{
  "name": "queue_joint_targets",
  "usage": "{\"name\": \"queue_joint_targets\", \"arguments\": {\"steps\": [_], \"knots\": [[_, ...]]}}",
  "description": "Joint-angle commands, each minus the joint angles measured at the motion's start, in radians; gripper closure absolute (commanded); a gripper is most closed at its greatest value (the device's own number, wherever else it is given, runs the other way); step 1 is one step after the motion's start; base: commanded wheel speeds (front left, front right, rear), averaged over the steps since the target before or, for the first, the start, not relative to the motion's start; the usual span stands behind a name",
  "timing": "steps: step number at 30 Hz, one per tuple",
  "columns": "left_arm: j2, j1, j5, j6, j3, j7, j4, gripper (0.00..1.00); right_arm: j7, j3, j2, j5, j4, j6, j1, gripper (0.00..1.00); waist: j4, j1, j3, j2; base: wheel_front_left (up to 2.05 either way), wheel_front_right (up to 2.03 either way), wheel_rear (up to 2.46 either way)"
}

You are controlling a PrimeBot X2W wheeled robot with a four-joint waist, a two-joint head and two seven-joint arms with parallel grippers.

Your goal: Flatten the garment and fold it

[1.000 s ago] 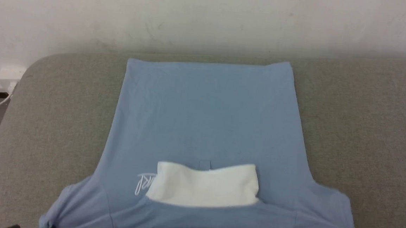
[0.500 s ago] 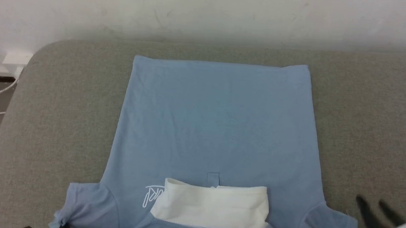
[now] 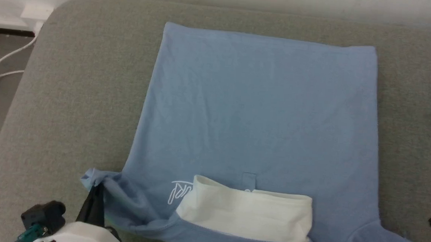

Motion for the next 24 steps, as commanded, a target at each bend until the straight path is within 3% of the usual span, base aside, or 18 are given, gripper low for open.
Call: {"name": "queue_joint_targets", "arguments": {"steps": [1, 10, 17, 19, 22, 24], "knots": [[-0.01, -0.033, 0.012, -0.013, -0.011, -0.017, -0.006, 1.0, 0.01, 0.005, -0.02, -0.006, 0.086, -0.001, -0.086, 0.0, 0.095, -0.0002, 0.094, 0.0, 0.0, 0.0, 0.0], [-0.047, -0.111, 0.024, -0.045, -0.062, -0.068, -0.018, 1.0, 0.256, 0.114, -0.104, -0.025, 0.382, -0.001, -0.402, 0.0, 0.181, -0.0002, 0.191, 0.0, 0.0, 0.0, 0.0], [-0.062, -0.138, 0.02, -0.058, -0.079, -0.089, -0.005, 1.0, 0.411, 0.141, -0.114, -0.099, 0.528, -0.001, -0.502, 0.0, 0.195, -0.0002, 0.222, 0.0, 0.0, 0.0, 0.0], [-0.064, -0.14, 0.018, -0.061, -0.08, -0.095, 0.005, 1.0, 0.502, 0.127, -0.113, -0.134, 0.611, -0.001, -0.509, 0.0, 0.196, -0.0002, 0.22, 0.0, 0.0, 0.0, 0.0], [-0.065, -0.142, 0.016, -0.062, -0.082, -0.097, 0.012, 1.0, 0.573, 0.095, -0.112, -0.161, 0.681, -0.001, -0.515, 0.97, 0.198, -0.0002, 0.216, 0.0, 0.0, 0.0, 0.0], [-0.064, -0.142, 0.015, -0.061, -0.082, -0.097, 0.017, 1.0, 0.587, 0.081, -0.107, -0.181, 0.704, -0.001, -0.521, 1.0, 0.198, -0.0002, 0.21, 0.0, 0.0, 0.0, 0.0]]}}
